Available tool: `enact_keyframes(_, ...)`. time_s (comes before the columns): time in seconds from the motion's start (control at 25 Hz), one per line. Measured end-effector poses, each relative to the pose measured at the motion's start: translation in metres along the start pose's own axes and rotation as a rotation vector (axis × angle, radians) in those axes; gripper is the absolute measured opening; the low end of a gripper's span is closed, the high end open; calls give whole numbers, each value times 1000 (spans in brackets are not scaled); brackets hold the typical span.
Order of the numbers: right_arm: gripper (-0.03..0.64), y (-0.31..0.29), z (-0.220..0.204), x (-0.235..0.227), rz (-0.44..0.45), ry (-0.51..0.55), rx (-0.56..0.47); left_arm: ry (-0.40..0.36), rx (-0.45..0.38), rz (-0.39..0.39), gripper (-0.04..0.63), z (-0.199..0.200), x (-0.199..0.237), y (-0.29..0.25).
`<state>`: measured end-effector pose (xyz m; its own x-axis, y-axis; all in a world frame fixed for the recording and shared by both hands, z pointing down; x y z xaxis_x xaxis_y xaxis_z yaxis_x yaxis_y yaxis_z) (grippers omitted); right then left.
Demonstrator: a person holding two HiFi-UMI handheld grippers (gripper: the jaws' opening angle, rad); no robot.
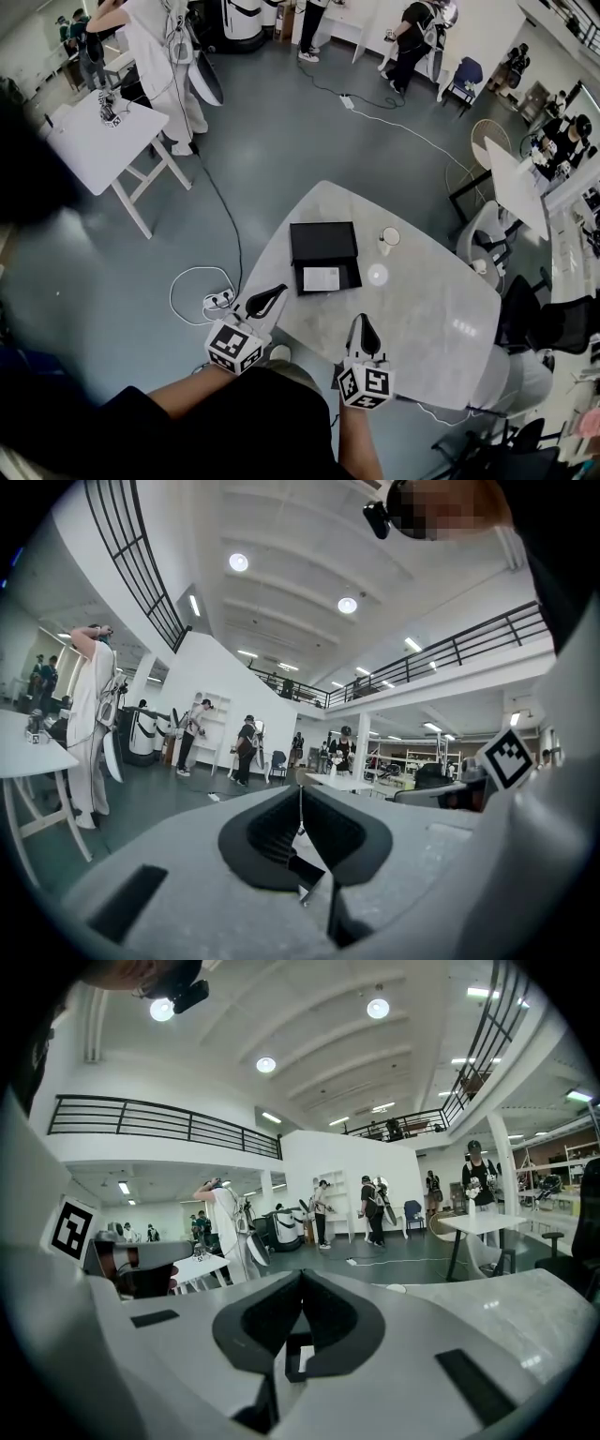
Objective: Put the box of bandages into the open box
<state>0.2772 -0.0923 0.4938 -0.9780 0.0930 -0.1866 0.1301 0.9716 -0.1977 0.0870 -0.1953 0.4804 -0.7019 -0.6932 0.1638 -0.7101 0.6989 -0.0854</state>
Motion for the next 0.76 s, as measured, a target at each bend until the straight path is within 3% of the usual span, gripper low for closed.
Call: enact_keyframes(0.76, 12, 19, 1, -22, -92, 7, -19, 7, 20, -45, 21, -11, -12, -25)
Point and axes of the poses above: the fingertips, and each gripper's own axes: y backward along the fingers, x to its left, z out of its top, the point moved 4 cm from there along y, backward along the fingers, and after that the axes turned 12 degrees about z, right-handed, at the moved point
